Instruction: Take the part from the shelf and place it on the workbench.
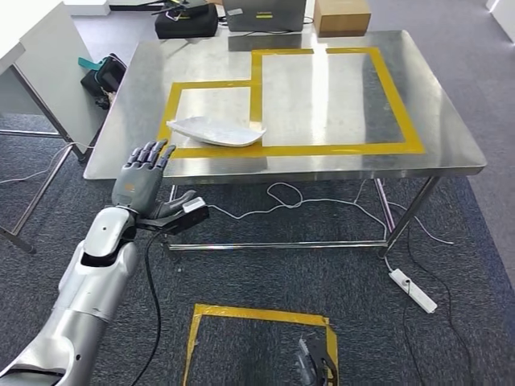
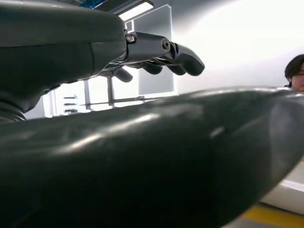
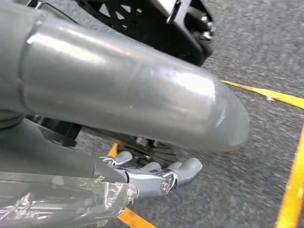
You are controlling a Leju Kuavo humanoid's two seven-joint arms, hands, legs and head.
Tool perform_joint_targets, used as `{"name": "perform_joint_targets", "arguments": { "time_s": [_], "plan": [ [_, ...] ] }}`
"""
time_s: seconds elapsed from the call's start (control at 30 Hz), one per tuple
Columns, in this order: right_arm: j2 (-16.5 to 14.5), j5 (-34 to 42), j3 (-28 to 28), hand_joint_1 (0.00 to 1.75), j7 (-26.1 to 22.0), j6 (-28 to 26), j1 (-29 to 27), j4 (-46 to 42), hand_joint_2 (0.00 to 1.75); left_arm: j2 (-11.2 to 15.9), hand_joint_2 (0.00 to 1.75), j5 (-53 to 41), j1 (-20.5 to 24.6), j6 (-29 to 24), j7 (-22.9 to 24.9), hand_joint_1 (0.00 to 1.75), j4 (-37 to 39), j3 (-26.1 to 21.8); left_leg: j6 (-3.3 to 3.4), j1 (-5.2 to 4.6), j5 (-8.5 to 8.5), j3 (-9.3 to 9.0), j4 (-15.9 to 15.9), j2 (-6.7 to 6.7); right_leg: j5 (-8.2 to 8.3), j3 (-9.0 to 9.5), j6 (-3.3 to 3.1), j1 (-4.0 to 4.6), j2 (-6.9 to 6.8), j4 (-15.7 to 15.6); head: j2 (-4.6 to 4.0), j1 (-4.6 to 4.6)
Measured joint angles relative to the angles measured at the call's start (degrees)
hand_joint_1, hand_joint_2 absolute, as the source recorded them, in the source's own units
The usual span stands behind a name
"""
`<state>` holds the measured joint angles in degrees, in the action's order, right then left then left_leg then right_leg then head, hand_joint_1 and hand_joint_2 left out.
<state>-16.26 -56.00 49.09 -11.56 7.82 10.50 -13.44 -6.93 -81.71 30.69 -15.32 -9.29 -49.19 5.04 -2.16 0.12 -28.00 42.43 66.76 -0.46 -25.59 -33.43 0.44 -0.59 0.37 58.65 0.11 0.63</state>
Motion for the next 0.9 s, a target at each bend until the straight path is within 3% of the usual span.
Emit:
{"name": "perform_joint_targets", "arguments": {
  "time_s": [0.03, 0.07, 0.13, 0.2, 0.27, 0.3, 0.37, 0.4, 0.43, 0.53, 0.57, 0.6, 0.63, 0.67, 0.7, 0.77, 0.83, 0.9],
  "plan": [
    [0.0, 0.1, 0.0, 0.00, 0.0, 0.0, 0.0, 0.0, 0.00, 0.1, 0.00, 0.1, -0.2, 0.0, -0.1, 0.00, -0.1, 0.0, -0.17, 0.07, -1.91, 0.78, 3.7, 0.00, 0.65, -0.88, 0.01, 0.00, -0.06, 0.0, 0.00, -0.03],
    [0.0, 0.2, 0.0, 0.00, 0.0, 0.0, -0.1, 0.0, 0.00, 0.3, 0.00, 0.4, -0.5, 0.1, -0.4, 0.00, -0.2, 0.0, -0.28, 0.13, -2.42, 0.93, 6.3, 0.00, 1.34, -1.78, 0.08, 0.00, -0.14, 0.0, 0.00, -0.03],
    [0.0, 0.5, 0.0, 0.00, 0.0, -0.1, -0.2, 0.0, 0.00, 0.9, 0.00, 1.4, -1.5, 0.3, -1.3, 0.00, -1.0, 0.0, -0.35, 0.33, -0.35, -1.27, 6.5, 0.01, 2.70, -3.51, 0.31, -0.03, -0.22, 0.1, 0.00, -0.03],
    [0.1, 0.9, 0.0, 0.00, -0.2, -0.2, -0.3, 0.0, 0.00, 1.8, 0.00, 2.7, -2.5, 0.5, -2.4, 0.00, -2.6, -0.1, -0.43, 0.59, 1.28, -6.97, 0.3, 0.01, 3.91, -4.81, 0.75, 0.03, -0.14, 0.2, 0.00, -0.06],
    [0.2, 1.3, 0.0, 0.00, -0.5, -0.2, -0.4, -0.1, 0.00, 2.7, 0.00, 3.9, -3.6, 0.7, -3.2, 0.00, -4.7, -0.2, 0.05, 0.57, 0.02, -12.14, -6.9, -0.08, 5.05, -5.54, 1.43, 0.15, 0.00, 0.1, 0.00, -0.08],
    [0.2, 1.4, 0.0, 0.00, -0.6, -0.2, -0.5, -0.1, 0.00, 3.1, 0.00, 4.4, -4.3, 0.9, -3.5, 0.00, -5.8, -0.3, 0.53, 0.39, -0.53, -13.28, -9.0, -0.12, 5.72, -5.76, 1.84, 0.12, 0.06, -0.1, 0.00, -0.10],
    [0.3, 1.5, 0.0, 0.00, -0.7, -0.2, -0.9, -0.1, 0.00, 3.8, 0.00, 4.8, -5.6, 1.2, -3.7, 0.00, -7.2, -0.7, 1.78, 0.08, 0.12, -12.83, -9.9, -0.05, 6.77, -6.08, 2.61, -0.20, 0.05, -0.6, 0.00, -0.14],
    [0.3, 1.5, 0.0, 0.00, -0.7, -0.2, -1.1, -0.1, 0.00, 4.1, 0.00, 4.9, -6.1, 1.3, -3.8, 0.00, -7.6, -0.8, 2.37, 0.03, 0.74, -12.34, -10.0, 0.02, 6.04, -6.51, 2.90, -0.34, 0.00, -0.3, 0.00, -0.15],
    [0.3, 1.5, 0.0, 0.00, -0.7, -0.2, -1.4, -0.1, 0.00, 4.3, 0.00, 4.9, -6.5, 1.3, -3.8, 0.00, -8.1, -1.0, 2.88, 0.06, 1.42, -11.75, -10.1, 0.07, 4.14, -7.17, 3.11, -0.41, -0.03, 1.2, 0.00, -0.10],
    [0.3, 1.5, 0.1, 0.00, -0.8, -0.2, -1.5, -0.1, 0.00, 4.7, 0.00, 5.0, -7.2, 1.4, -3.8, 0.00, -9.2, -1.2, 3.61, -0.17, 3.50, -9.32, -10.1, 0.04, -4.31, -10.00, 3.29, -0.28, -0.08, 12.1, 0.00, 0.13],
    [0.3, 1.5, 0.1, 0.00, -0.8, -0.2, -1.4, -0.1, 0.00, 4.7, 0.00, 5.0, -7.4, 1.5, -3.8, 0.00, -9.4, -1.2, 3.65, -0.33, 4.20, -8.42, -10.1, 0.06, -5.46, -10.36, 3.18, -0.13, -0.07, 15.4, 0.00, 0.14],
    [0.4, 1.5, 0.1, 0.00, -0.8, -0.3, -1.4, -0.1, 0.00, 4.8, 0.00, 5.0, -7.6, 1.5, -3.8, 0.00, -9.5, -1.3, 3.66, -0.47, 4.89, -7.53, -10.1, 0.08, -5.25, -9.89, 2.96, 0.07, -0.07, 17.0, 0.00, 0.14],
    [0.4, 1.5, 0.1, 0.00, -0.8, -0.3, -1.4, -0.1, 0.00, 4.9, 0.00, 5.0, -7.8, 1.5, -3.8, 0.00, -9.7, -1.3, 3.63, -0.58, 5.56, -6.68, -10.0, 0.10, -4.01, -8.36, 2.67, 0.32, -0.06, 16.6, 0.00, 0.14],
    [0.4, 1.7, 0.1, 0.00, -0.8, -0.3, -1.4, -0.1, 0.00, 5.1, 0.00, 5.2, -8.1, 1.5, -3.8, 0.00, -9.9, -1.3, 3.58, -0.66, 6.21, -5.91, -10.0, 0.10, -2.56, -5.77, 2.31, 0.60, -0.04, 14.1, 0.00, 0.14],
    [0.5, 1.9, 0.1, 0.00, -0.9, -0.4, -1.4, -0.1, 0.00, 5.2, 0.00, 5.5, -8.4, 1.6, -3.8, 0.00, -10.3, -1.4, 3.47, -0.73, 6.79, -5.24, -10.0, 0.10, -2.11, -2.44, 1.90, 0.89, -0.02, 10.1, 0.00, 0.15],
    [0.5, 2.5, 0.2, 0.00, -1.2, -0.6, -1.2, -0.1, 0.00, 6.0, 0.00, 6.8, -9.9, 1.7, -3.9, 0.00, -11.6, -1.6, 3.04, -0.89, 7.64, -4.52, -10.0, 0.17, -3.37, 3.25, 1.27, 1.32, 0.06, 2.0, 0.00, 0.09],
    [0.5, 3.1, 0.3, 0.00, -1.6, -0.8, -1.3, -0.1, 0.00, 6.6, 0.00, 8.3, -12.3, 2.1, -4.0, 0.00, -12.9, -2.3, 2.41, -0.90, 8.27, -4.46, -10.1, 0.32, -4.46, 4.86, 0.68, 1.56, 0.14, -1.2, 0.00, 0.04],
    [0.6, 3.8, 0.7, 0.00, -2.1, -1.2, -1.7, -0.1, 0.00, 7.0, 0.00, 9.9, -15.7, 2.5, -4.2, 0.00, -13.8, -3.4, 1.64, -0.75, 7.99, -4.31, -9.9, 0.37, -3.67, 4.60, -0.14, 1.38, 0.11, -1.3, 0.00, 0.02]
  ]
}}
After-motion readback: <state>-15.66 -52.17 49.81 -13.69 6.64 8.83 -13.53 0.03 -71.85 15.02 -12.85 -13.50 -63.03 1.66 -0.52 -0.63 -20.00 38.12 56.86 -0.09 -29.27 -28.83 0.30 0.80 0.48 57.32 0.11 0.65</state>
